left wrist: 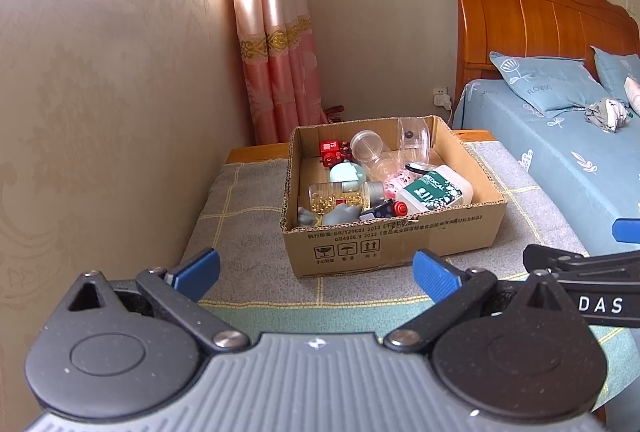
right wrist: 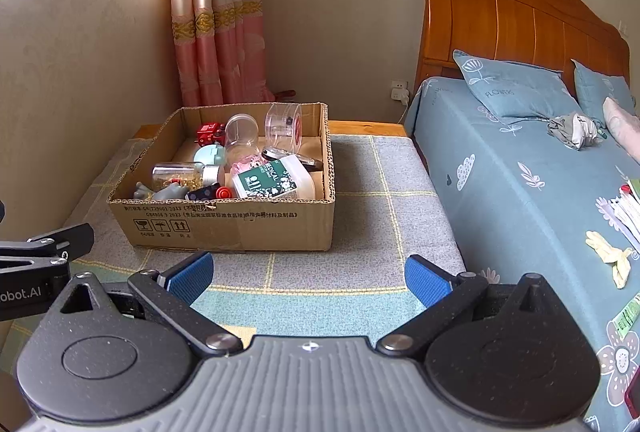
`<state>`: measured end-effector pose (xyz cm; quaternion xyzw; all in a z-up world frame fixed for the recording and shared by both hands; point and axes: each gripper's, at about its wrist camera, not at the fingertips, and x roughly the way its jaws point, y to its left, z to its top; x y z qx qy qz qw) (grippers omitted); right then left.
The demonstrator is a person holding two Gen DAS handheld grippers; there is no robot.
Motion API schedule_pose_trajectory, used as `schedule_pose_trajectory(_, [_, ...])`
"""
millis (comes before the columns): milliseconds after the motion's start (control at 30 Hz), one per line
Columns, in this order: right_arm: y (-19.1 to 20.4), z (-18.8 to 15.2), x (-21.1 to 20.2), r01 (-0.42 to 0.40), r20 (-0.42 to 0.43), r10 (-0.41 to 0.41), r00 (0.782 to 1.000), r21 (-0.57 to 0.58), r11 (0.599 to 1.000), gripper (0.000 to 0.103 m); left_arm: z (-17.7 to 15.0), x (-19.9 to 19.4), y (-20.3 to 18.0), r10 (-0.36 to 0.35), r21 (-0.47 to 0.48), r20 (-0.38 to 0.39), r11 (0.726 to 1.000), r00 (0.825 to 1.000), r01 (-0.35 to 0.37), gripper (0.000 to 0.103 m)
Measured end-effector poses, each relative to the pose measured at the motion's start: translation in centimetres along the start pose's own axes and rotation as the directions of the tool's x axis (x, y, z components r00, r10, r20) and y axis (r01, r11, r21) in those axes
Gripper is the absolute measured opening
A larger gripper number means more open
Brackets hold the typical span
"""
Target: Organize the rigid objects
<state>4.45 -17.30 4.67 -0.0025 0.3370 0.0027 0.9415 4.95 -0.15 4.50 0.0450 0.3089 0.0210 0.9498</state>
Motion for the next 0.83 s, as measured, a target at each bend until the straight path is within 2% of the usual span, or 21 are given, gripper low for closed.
schedule_pose_trajectory(833, [0.02,0.15,-0.1,-0.002,0.005,0.002,1.0,-0.005,1.0,0.103,0.05,-0.14,-0.02,-0.002,-0.001,0.007,1.0,1.0,0.002,0.102])
